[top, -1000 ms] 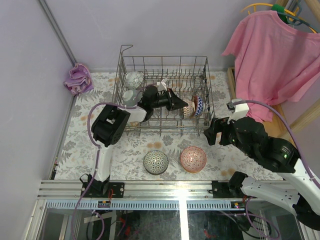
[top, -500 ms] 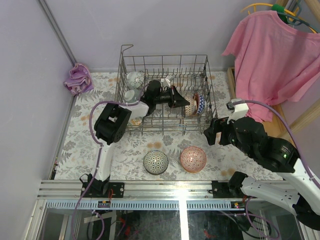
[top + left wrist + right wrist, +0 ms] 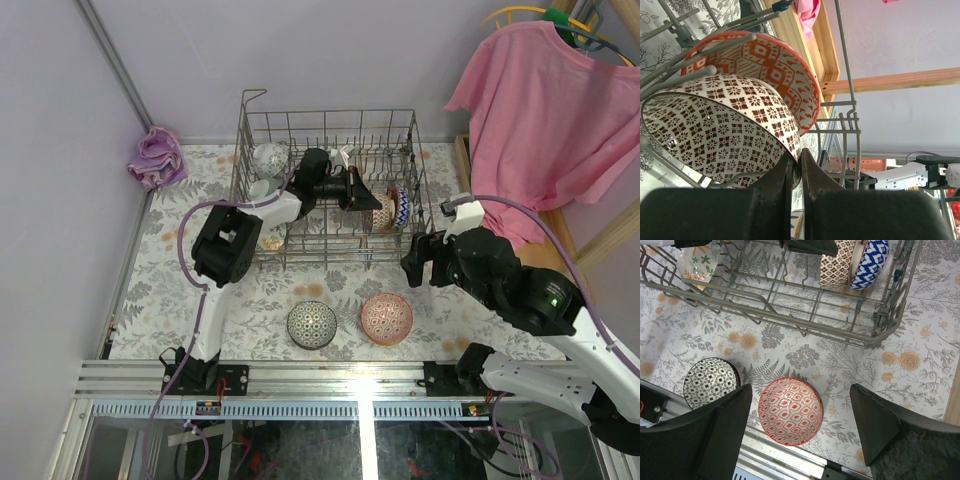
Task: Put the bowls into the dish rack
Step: Place the bowl in the dish rack.
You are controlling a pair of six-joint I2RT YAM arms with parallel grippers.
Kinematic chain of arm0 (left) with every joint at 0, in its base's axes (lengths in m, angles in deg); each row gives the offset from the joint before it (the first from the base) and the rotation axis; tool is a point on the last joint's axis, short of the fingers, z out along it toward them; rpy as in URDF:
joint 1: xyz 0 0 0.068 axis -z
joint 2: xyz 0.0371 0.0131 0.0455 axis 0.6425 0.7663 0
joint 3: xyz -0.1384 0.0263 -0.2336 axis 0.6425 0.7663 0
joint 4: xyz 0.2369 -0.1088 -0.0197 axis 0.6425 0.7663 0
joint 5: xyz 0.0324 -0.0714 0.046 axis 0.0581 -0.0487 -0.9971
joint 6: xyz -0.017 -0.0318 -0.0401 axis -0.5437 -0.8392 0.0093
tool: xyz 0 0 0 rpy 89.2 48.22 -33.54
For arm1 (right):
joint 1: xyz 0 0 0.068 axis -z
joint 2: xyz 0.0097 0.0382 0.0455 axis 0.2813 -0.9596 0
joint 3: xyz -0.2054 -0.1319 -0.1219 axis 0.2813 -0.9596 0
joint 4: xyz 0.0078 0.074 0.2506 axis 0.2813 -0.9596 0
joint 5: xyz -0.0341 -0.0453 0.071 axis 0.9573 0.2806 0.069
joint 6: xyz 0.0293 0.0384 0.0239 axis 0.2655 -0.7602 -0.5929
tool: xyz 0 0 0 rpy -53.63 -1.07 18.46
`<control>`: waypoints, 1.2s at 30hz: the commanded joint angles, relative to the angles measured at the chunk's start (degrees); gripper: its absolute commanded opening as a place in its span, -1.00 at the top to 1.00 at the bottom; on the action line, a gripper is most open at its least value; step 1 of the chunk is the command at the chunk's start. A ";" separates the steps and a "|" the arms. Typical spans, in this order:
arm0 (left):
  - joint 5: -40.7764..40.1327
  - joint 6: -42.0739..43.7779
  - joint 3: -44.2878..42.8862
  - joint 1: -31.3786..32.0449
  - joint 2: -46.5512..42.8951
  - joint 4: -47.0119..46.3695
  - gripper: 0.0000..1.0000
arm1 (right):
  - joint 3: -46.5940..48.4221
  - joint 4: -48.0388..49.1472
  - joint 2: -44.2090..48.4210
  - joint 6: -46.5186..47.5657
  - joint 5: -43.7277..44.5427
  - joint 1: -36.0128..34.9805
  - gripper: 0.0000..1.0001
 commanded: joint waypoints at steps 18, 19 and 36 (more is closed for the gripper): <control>5.28 7.85 -3.29 -2.10 3.53 9.41 0.81 | 0.02 4.70 -2.00 1.10 -1.54 0.27 -0.72; 5.15 8.14 -3.22 -2.19 3.40 9.86 0.77 | 0.00 4.71 -2.07 1.09 -1.54 0.26 -0.72; 4.85 8.94 -5.18 -2.50 3.12 11.92 0.05 | -0.48 5.15 -1.99 1.23 -2.03 0.25 -0.72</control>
